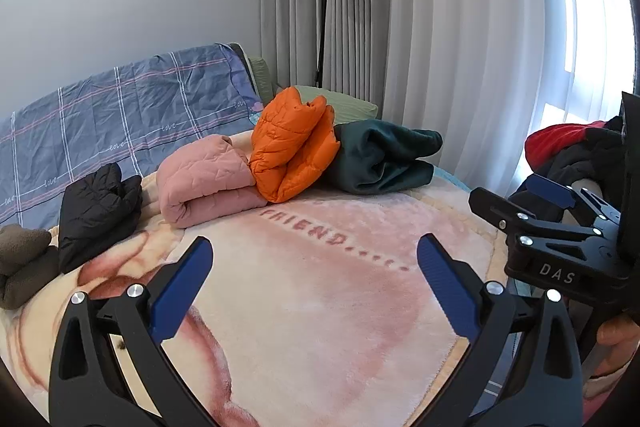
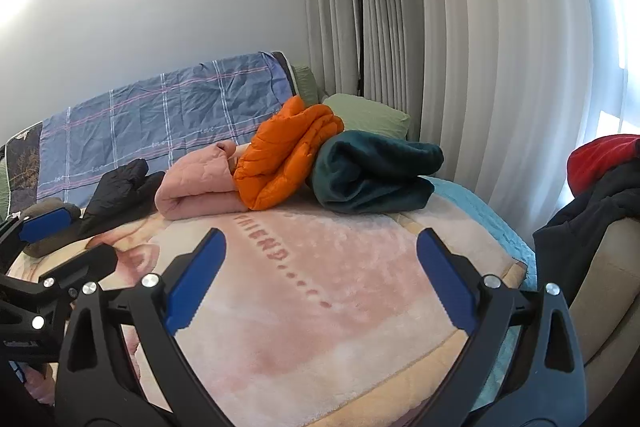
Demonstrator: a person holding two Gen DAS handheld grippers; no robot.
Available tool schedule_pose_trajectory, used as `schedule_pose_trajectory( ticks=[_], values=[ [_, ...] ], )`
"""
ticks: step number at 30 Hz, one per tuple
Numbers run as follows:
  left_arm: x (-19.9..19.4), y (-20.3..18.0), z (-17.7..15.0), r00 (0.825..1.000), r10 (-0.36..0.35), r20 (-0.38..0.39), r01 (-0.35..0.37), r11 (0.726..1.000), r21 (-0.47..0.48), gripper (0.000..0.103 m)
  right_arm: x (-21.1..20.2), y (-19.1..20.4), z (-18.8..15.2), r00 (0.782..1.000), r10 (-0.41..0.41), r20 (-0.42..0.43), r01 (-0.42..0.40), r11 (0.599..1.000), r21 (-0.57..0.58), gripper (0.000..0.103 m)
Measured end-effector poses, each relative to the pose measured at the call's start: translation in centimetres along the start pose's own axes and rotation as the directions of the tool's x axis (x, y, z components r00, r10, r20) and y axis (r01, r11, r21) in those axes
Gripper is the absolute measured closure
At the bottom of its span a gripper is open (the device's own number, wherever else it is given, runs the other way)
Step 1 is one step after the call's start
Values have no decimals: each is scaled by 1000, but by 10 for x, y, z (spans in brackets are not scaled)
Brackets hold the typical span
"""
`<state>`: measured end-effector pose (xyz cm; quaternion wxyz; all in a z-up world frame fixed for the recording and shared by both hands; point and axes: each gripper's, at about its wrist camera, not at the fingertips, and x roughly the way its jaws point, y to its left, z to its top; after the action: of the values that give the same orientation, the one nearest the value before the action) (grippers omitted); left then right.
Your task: Fold large clothes
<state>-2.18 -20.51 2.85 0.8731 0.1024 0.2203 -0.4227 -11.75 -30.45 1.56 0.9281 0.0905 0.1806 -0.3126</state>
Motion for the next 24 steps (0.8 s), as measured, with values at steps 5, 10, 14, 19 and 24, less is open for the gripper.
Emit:
schedule_pose_trajectory(
  ticks=[5, 10, 14, 19, 24],
  values=[
    [-3, -2, -1, 1000, 5, 3, -5, 1000, 4, 1, 0, 0, 0, 1000, 1, 2, -1, 1000, -7, 5],
    [-3, -3, -1, 1000, 9, 1, -9, 1000, 1, 1, 2, -1, -1, 1000, 2, 0, -2, 1000, -10, 5],
    [-4, -3, -1, 1000, 10, -3, -10, 1000, -5, 1, 4, -2, -1, 1000, 3, -3, -3, 1000, -10, 5],
    [-4, -4, -1, 1000, 9, -10, -9, 1000, -12, 1, 6, -3, -3, 1000, 2, -3, -2, 1000, -16, 5],
    [0, -3, 0, 1000, 12, -21, -13, 1000, -14, 1, 12, -6, -5, 1000, -7, -14, 7, 1000, -8, 5]
  ],
)
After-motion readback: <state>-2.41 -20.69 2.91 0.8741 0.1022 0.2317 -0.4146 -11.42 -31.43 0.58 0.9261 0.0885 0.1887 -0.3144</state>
